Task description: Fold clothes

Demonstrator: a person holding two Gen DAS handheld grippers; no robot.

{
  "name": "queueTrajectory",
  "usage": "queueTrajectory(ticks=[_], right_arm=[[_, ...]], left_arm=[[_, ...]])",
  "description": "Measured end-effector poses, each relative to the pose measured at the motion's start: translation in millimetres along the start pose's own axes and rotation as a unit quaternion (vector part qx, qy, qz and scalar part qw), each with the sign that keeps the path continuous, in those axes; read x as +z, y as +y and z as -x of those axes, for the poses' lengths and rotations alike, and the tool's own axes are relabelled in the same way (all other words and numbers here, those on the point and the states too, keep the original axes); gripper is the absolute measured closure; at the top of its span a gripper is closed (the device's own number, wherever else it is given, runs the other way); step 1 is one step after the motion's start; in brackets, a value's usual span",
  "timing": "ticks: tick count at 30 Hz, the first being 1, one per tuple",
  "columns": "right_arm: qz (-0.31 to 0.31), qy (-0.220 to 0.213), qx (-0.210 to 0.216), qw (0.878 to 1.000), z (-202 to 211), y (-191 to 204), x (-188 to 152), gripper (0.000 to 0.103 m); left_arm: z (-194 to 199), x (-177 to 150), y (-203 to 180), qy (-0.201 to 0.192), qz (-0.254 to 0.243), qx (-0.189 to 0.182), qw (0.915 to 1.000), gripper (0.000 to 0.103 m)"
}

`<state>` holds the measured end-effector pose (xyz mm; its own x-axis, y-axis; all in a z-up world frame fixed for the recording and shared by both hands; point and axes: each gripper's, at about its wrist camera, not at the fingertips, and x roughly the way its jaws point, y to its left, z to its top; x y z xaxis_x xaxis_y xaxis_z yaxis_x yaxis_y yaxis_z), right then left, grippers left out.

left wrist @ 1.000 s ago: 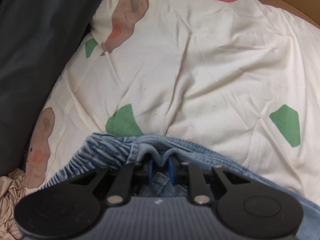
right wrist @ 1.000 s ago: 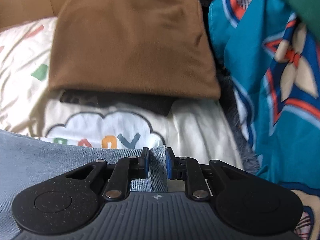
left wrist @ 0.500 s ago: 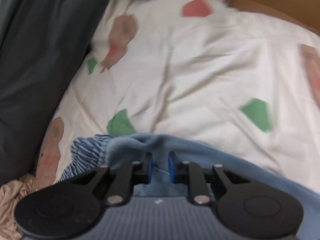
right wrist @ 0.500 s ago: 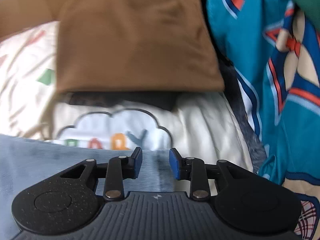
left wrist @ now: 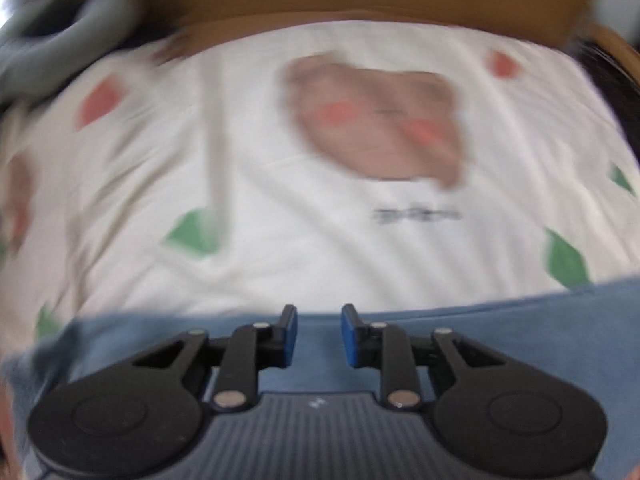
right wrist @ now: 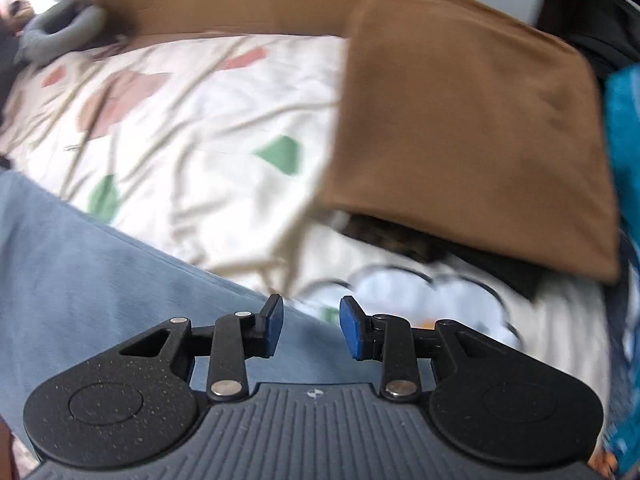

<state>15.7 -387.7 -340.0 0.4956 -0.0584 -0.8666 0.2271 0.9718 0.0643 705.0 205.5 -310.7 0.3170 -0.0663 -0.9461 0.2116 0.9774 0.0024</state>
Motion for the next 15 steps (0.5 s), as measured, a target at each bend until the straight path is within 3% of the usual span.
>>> queueTrajectory(ticks=[6, 15], right_arm=[[0.054, -0.002, 0.059, 0.997, -11.5, 23.0, 23.6, 0.065], [0.139, 0.019, 0.128, 0.982, -26.4, 57.0, 34.5, 0.065]], left_arm=[[-8.8, 10.6, -68.3, -0.02, -0.088, -0.08, 0.9927, 0.077], [-17.3, 10.8, -131.8, -0.038, -0.199, -0.14, 0.9691, 0.075]])
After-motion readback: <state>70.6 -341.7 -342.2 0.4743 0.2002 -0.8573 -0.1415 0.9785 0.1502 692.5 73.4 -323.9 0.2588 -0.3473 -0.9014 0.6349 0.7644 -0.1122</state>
